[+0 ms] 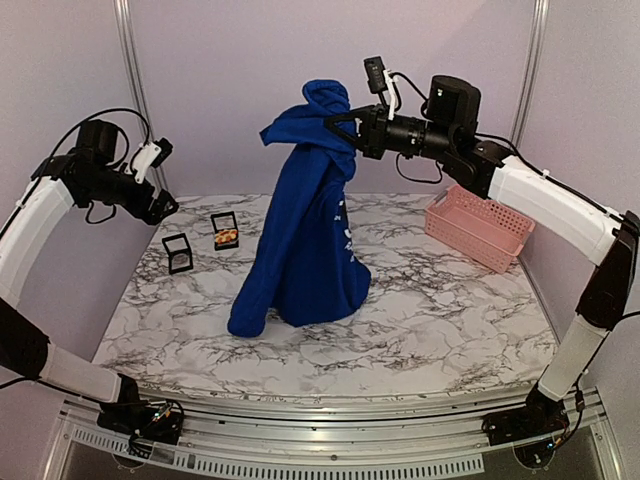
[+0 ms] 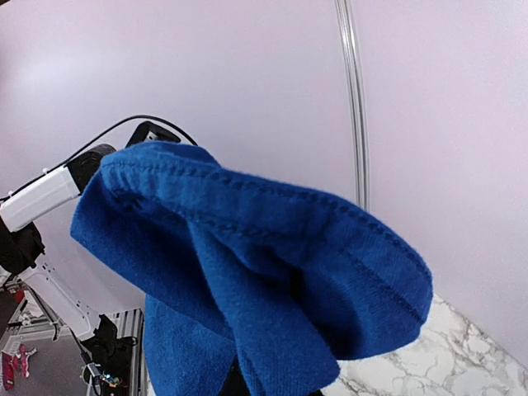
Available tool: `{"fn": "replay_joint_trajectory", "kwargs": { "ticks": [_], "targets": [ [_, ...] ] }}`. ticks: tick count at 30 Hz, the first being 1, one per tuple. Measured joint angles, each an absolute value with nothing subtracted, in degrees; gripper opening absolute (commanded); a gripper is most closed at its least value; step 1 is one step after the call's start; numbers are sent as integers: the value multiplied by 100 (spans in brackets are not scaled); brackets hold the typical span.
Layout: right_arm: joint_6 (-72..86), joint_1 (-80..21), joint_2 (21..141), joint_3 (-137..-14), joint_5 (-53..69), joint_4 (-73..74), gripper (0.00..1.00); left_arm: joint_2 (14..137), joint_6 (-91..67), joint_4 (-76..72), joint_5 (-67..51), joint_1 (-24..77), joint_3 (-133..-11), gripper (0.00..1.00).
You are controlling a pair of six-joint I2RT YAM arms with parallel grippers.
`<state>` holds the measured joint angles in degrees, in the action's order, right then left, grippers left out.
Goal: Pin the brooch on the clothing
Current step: Place the crumpled clothing at the center of the board.
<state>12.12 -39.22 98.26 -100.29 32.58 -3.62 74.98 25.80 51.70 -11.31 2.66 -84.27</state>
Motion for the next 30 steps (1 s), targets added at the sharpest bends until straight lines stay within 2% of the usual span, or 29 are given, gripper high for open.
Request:
{"fn": "replay_joint_trajectory", "kwargs": {
  "ticks": [3,4,7,8,9,15,18,22,30],
  "targets": [
    [1444,-3935,9887,-9435,3146,-412,2,7502,2644,5107,-1229,266,-8237,100],
    [1505,-3922,9887,-9229,3030,-384,10,7522,2672,5107,-1288,266,-8160,99],
    [1726,-3848,9885,-8617,2517,-213,62,7693,2794,5159,-1594,325,-7909,100],
    [1787,-3841,9883,-8438,2241,-106,74,7776,2832,5181,-1693,375,-7837,100],
    [1855,-3745,9863,-8267,1966,89,78,7870,2871,5201,-1787,456,-7760,99],
    [2515,-2893,9863,-7942,49,1811,81,8654,3094,5448,-2008,1503,-7369,100],
    [2580,-2563,9863,-7942,-484,2268,77,9087,3194,5551,-1944,2049,-7214,100],
    [2517,-2646,9863,-7942,-548,2504,75,9498,3295,5625,-1791,2506,-6973,100],
    [2141,-3575,9898,-7942,-360,2287,74,9791,3433,5787,-1621,3308,-6233,96]
  ]
}}
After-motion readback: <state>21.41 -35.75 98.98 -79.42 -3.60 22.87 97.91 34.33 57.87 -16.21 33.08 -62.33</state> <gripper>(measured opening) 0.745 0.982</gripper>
